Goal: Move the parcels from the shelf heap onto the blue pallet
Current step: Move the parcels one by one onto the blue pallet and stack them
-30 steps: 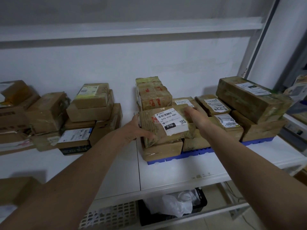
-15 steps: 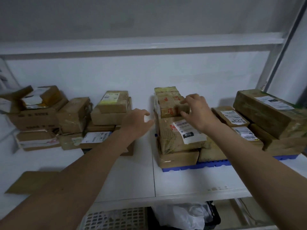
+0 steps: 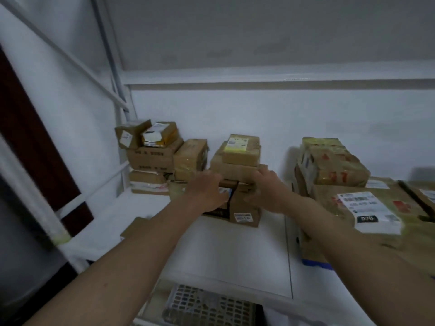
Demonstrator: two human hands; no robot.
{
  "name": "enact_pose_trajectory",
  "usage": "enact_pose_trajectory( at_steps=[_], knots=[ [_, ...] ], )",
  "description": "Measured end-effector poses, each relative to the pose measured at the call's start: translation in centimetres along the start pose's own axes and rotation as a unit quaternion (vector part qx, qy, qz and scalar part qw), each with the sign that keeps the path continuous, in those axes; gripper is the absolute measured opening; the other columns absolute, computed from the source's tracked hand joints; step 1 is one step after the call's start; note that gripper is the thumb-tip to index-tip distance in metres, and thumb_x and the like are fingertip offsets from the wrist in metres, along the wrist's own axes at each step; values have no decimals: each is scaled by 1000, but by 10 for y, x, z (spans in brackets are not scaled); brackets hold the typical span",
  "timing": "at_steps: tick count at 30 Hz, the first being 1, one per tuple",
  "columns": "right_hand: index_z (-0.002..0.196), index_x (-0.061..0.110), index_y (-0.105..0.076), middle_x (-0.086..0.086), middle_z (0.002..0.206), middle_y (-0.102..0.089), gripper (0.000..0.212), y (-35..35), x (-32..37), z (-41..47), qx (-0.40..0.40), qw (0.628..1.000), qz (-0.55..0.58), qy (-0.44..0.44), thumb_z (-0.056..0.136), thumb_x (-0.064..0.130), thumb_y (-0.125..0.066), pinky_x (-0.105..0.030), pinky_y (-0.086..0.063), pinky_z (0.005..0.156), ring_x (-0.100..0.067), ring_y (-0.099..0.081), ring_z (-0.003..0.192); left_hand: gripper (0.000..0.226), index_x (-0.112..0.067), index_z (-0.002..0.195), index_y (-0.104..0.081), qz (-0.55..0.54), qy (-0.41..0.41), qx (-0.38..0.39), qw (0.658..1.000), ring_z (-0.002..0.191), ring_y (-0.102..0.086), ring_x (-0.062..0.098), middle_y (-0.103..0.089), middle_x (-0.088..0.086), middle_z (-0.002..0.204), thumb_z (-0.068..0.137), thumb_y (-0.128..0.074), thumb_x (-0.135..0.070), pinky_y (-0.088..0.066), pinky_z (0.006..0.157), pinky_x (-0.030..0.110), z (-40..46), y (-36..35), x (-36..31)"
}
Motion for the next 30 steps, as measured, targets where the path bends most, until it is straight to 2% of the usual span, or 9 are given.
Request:
enact_pose_trajectory(
  at_steps=[2, 5, 9, 13, 16, 18, 21, 24, 30],
  knots=[
    [137, 18, -40, -10, 138, -38, 62, -13, 19, 11, 25, 1000, 4, 9, 84, 34, -65, -42, -37, 105, -33, -35, 129, 45, -19, 123, -57, 6, 12, -4, 1000, 112, -49, 23, -52, 4, 123, 88, -57, -47, -46, 89, 36, -7, 4, 23],
    [139, 17, -35, -10, 139, -36, 63, -27, 49, 27, 49, 999, -9, 15, 87, 37, -64, -39, -33, 103, -31, -32, 128, 41, -18, 112, -60, 13, 27, -5, 1000, 109, -51, 25, -54, 3, 118, 85, -57, -49, -47, 86, 37, -15, 12, 57],
    [141, 16, -35, -12, 141, -37, 63, -43, 87, 46, 61, 997, 24, 51, 90, 42, -60, -40, -32, 103, -32, -31, 130, 58, -23, 102, -64, 8, 59, 11, 998, 98, -60, 24, -63, 2, 107, 72, -37, -65, -52, 82, 40, -18, 16, 104],
    [144, 17, -31, -12, 146, -32, 65, -62, 120, 62, 63, 995, 39, 63, 91, 38, -61, -40, -29, 106, -31, -28, 134, 33, -18, 102, -65, -30, 60, 12, 998, 103, -59, 24, -63, 1, 108, 83, -53, -43, -51, 88, 40, -32, 30, 136],
    [146, 16, -28, -12, 148, -29, 66, -76, 137, 72, 60, 996, 46, 52, 91, 35, -61, -37, -27, 107, -32, -27, 135, 46, -24, 112, -63, -84, 69, 24, 994, 110, -57, 20, -61, -4, 118, 74, -59, -49, -50, 92, 43, -30, 27, 167],
    [147, 18, -27, -11, 148, -27, 68, -84, 144, 78, 61, 996, 50, 42, 91, 34, -60, -36, -27, 108, -32, -25, 135, 50, -26, 107, -64, -106, 73, 16, 992, 106, -59, 18, -62, -4, 114, 66, -56, -53, -53, 89, 42, -24, 23, 184],
    [147, 20, -26, -10, 149, -26, 69, -96, 147, 86, 71, 996, 58, 14, 89, 35, -61, -40, -27, 109, -33, -22, 137, 34, -23, 108, -65, -104, 57, 26, 993, 103, -60, 17, -65, -3, 112, 77, -61, -37, -53, 89, 39, -18, 23, 195],
    [144, 22, -31, -8, 147, -28, 65, -101, 143, 94, 74, 996, 52, -2, 89, 36, -61, -39, -29, 108, -30, -24, 135, 30, -24, 111, -66, -110, 43, 37, 992, 99, -61, 15, -65, -4, 112, 83, -65, -34, -53, 89, 37, -7, 13, 205],
    [139, 21, -38, -8, 141, -37, 61, -98, 121, 117, 60, 997, 30, -24, 87, 40, -63, -39, -32, 106, -30, -31, 132, 12, -15, 90, -67, -82, 15, 64, 995, 81, -62, 20, -65, 3, 88, 89, -59, -25, -55, 78, 39, 35, -2, 198]
  ],
)
Point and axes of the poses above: each hand's wrist, its own z-axis towards the middle knuckle, its own y-axis out of the back of the hand, x = y × z, the point moved 1 cm from there along z, towards the middle knuckle
